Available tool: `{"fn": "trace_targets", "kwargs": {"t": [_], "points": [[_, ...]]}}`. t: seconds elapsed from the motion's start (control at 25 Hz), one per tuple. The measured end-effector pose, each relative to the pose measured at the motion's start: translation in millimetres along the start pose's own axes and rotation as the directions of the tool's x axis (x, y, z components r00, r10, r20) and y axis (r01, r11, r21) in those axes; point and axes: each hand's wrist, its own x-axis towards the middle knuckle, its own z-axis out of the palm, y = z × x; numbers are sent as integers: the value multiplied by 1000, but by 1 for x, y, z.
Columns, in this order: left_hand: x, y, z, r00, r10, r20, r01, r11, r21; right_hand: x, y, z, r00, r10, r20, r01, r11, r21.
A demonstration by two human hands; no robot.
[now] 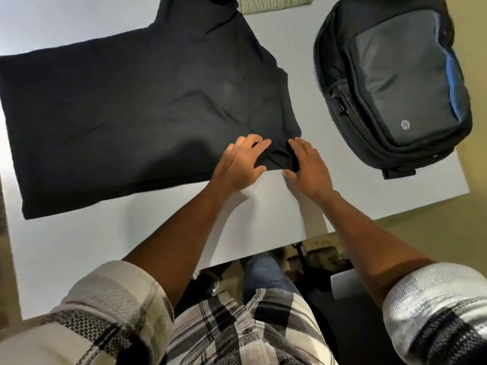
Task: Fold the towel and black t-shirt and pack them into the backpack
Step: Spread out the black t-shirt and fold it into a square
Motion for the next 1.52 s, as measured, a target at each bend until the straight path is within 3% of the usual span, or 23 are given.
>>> {"fn": "trace_targets", "kwargs": {"t": [0.2, 0.32, 0.44, 0.6, 0.72, 0.8, 0.88, 1.0, 1.2, 1.4, 1.52], "points": [[29, 11, 18, 986, -128, 102, 130, 992, -7, 10, 7, -9, 994, -65, -85, 72, 993, 88], [43, 9, 18, 964, -259, 59, 264, 955, -134, 23, 8, -23, 990, -87, -111, 100, 988, 119], [57, 2, 13, 895, -446, 13, 439, 875, -204, 47, 1, -41, 993, -64, -100, 78, 988, 137], [69, -10, 4, 849, -528, -6, 514, 829, -219, 88, -15, -55, 994, -68, -83, 77, 991, 112], [73, -12, -1, 838, -539, -88, 517, 835, -188, 117, -21, -58, 992, -10, -128, 18, 998, 65], [70, -7, -4, 840, -498, -215, 473, 866, -161, 125, -20, -59, 978, 54, -201, -38, 996, 84], [63, 2, 0, 892, -343, -295, 330, 939, -94, 119, -23, -58, 966, 37, -257, -8, 993, 115], [44, 10, 22, 972, -82, -219, 105, 990, 95, 90, -34, -45, 947, -114, -301, 167, 974, 155], [45, 4, 33, 970, -224, -96, 229, 973, 34, 38, -46, -12, 966, -230, -121, 255, 927, 275], [60, -5, 29, 962, -273, -3, 270, 952, -146, 44, -24, 1, 996, -21, -86, 42, 969, 242], [57, -8, 31, 958, -287, 24, 287, 940, -186, 51, -28, 3, 993, 47, -111, -8, 944, 331]]}}
